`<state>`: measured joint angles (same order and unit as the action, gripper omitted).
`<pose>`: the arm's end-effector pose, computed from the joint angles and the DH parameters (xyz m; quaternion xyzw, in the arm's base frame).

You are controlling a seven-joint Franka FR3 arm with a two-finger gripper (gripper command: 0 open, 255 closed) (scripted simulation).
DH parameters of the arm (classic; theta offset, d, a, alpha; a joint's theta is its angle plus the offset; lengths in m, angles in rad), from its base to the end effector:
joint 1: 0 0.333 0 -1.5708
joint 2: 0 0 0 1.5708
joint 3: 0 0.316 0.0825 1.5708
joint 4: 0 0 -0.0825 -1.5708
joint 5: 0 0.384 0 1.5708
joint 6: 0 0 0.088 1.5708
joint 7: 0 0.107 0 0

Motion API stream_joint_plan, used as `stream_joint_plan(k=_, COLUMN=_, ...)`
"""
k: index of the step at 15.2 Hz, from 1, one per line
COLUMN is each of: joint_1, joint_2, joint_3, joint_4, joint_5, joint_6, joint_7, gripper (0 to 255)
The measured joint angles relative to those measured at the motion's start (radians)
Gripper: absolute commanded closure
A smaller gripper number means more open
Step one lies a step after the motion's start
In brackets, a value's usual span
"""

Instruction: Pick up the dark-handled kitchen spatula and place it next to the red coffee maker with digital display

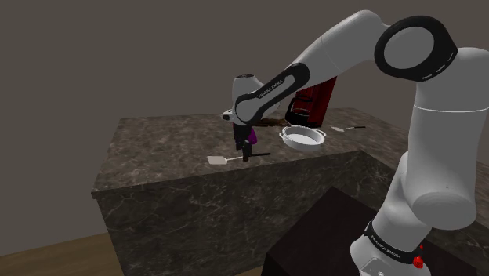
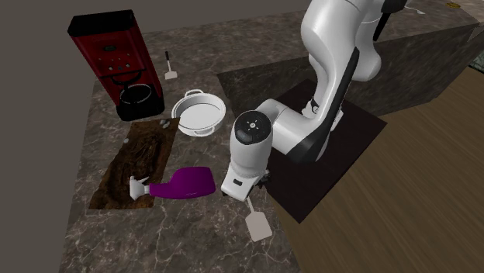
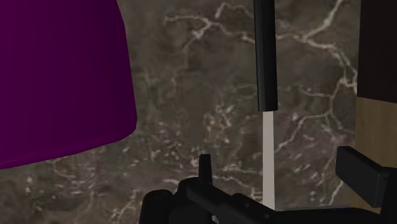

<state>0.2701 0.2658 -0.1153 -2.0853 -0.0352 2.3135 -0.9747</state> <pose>0.5706 0.0895 0.2955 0.8368 0.5466 -0.0277 0.0184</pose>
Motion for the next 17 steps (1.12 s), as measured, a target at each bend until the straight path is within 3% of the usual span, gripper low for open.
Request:
stream_joint_plan(k=1, joint_1=0.0, joint_2=0.0, joint_3=0.0, joint_4=0.0, joint_5=0.0, joint_6=0.0, joint_7=0.0, gripper=0)
stream_joint_plan(k=2, joint_1=0.0, joint_2=0.0, joint_3=0.0, joint_4=0.0, joint_5=0.0, joint_6=0.0, joint_7=0.0, gripper=255)
stream_joint_plan(k=12, joint_1=0.0, joint_2=0.0, joint_3=0.0, joint_4=0.0, joint_5=0.0, joint_6=0.0, joint_7=0.0, gripper=255)
stream_joint_plan(k=17, joint_1=0.002, joint_2=-0.035, joint_3=-0.001, joint_4=0.012, joint_5=-0.003, joint_6=-0.047, joint_7=0.002, gripper=255)
